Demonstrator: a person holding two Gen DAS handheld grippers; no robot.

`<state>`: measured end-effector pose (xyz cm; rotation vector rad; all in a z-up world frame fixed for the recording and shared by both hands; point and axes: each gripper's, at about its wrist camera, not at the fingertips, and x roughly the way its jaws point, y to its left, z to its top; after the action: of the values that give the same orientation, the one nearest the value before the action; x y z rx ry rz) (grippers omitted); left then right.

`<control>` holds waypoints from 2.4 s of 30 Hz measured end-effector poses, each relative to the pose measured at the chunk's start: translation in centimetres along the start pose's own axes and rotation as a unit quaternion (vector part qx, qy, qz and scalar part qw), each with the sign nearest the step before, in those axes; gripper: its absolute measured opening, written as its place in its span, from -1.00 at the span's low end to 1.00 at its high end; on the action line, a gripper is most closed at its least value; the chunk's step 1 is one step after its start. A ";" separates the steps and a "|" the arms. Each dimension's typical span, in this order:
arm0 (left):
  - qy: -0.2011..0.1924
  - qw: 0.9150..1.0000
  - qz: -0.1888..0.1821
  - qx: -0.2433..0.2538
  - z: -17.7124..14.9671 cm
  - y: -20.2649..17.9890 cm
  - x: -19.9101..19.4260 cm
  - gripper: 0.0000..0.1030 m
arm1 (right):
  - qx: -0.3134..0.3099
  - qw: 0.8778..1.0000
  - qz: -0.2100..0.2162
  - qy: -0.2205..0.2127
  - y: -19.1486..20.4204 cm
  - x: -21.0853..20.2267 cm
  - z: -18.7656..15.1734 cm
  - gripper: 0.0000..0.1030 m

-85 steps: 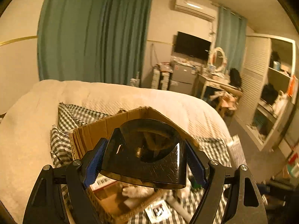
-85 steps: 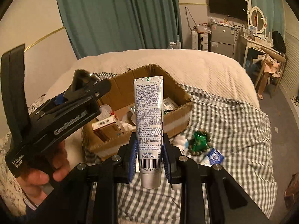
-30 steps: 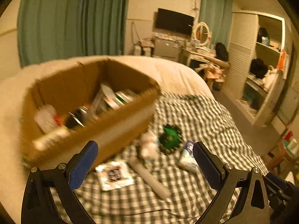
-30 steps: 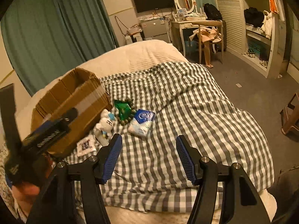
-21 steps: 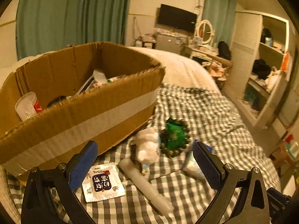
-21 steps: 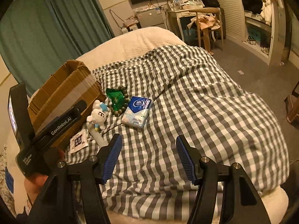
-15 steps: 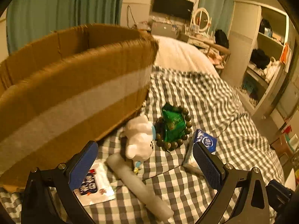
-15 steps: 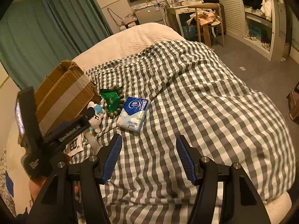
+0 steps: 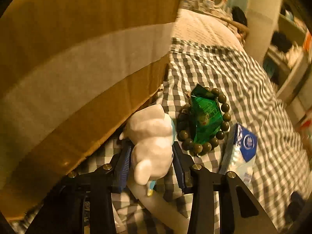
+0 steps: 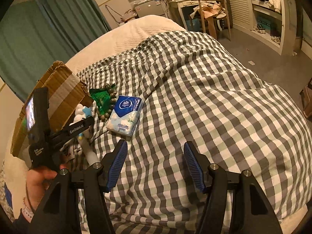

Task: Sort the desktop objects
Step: 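Grasp the white bunny figurine with the left gripper while the right grasps the blue Vinda tissue pack, then carry both items into the cardboard box and open both grippers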

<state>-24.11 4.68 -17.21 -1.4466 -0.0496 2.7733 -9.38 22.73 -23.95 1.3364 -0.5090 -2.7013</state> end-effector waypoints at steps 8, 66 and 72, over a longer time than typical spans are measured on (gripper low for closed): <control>-0.017 0.997 -0.052 -0.055 0.3 2.1 -2.8 -0.23 | -0.029 1.000 0.007 0.002 3.6 2.0 1.1 0.27; -0.144 0.986 -0.042 -0.072 1.9 8.5 -20.1 -0.23 | -0.053 0.991 0.093 -0.077 11.4 -9.3 4.9 0.12; -0.148 0.981 -0.034 -0.121 5.0 12.8 -20.1 -0.23 | -0.114 0.983 0.122 -0.079 18.1 -7.7 7.4 0.12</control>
<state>-16.72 -8.80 1.67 -1.0281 -0.4446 2.9812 -11.69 9.33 -7.95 0.9432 -0.3376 -2.5794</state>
